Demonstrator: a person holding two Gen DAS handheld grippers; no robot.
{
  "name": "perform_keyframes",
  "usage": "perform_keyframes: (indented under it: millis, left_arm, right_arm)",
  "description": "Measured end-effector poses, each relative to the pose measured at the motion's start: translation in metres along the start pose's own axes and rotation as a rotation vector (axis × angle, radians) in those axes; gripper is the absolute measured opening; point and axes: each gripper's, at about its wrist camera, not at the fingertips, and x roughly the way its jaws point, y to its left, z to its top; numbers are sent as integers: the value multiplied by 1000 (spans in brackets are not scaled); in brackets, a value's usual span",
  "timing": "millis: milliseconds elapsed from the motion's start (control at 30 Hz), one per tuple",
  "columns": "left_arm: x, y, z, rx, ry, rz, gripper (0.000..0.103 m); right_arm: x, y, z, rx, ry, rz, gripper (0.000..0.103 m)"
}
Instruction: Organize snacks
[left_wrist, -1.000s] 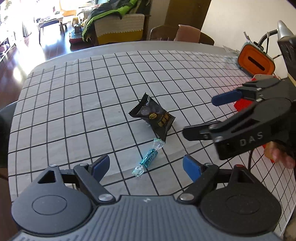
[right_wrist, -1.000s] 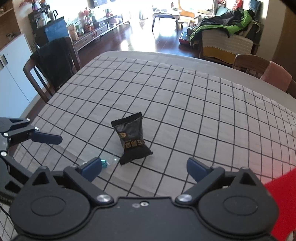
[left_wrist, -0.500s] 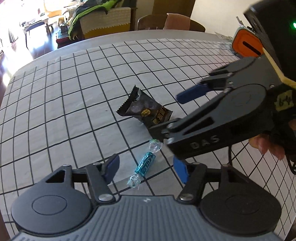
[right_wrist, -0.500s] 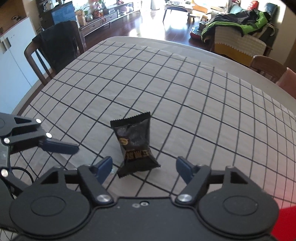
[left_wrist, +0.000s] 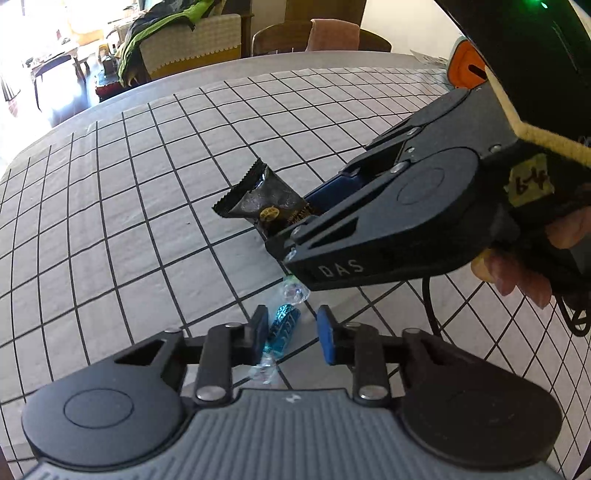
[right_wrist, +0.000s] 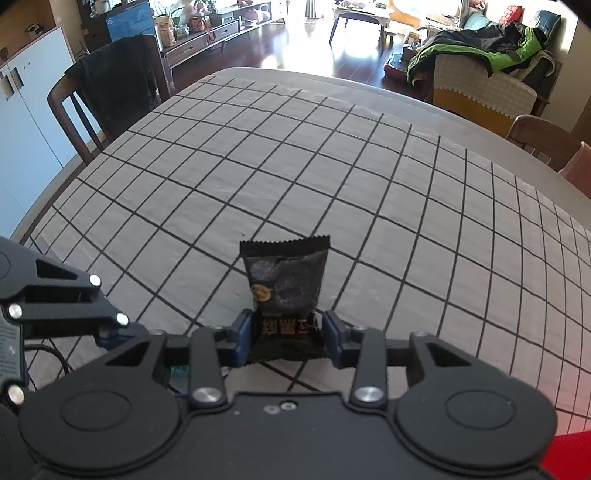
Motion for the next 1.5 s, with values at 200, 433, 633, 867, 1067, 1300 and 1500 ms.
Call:
perform_keyframes:
  millis: [200, 433, 633, 867, 1067, 1300, 1500]
  left_arm:
    - [-1, 0, -3, -86, -6, 25, 12]
    - [-6, 14, -13, -254, -12, 45, 12]
    - [-18, 28, -24, -376, -18, 36, 12]
    - [-50, 19, -34, -412, -37, 38, 12]
    - [-84, -5, -28, -406, -77, 38, 12]
    - [-116, -47, -12, -382, -128, 31, 12]
    - [-119, -80, 2, -365, -142, 49, 12]
  right_arm:
    - [-12, -9, -10, 51, -11, -30, 32]
    - [-35, -18, -37, 123, -1, -73, 31]
    - [-64, -19, -59, 189, -21, -85, 31]
    - [-102, -19, -81, 226, -57, -93, 31]
    - [-137, -26, -94, 272, -104, -86, 31]
    - [-181, -39, -112, 285, -161, -112, 31]
    - [-209, -61, -132, 303, -201, -129, 31]
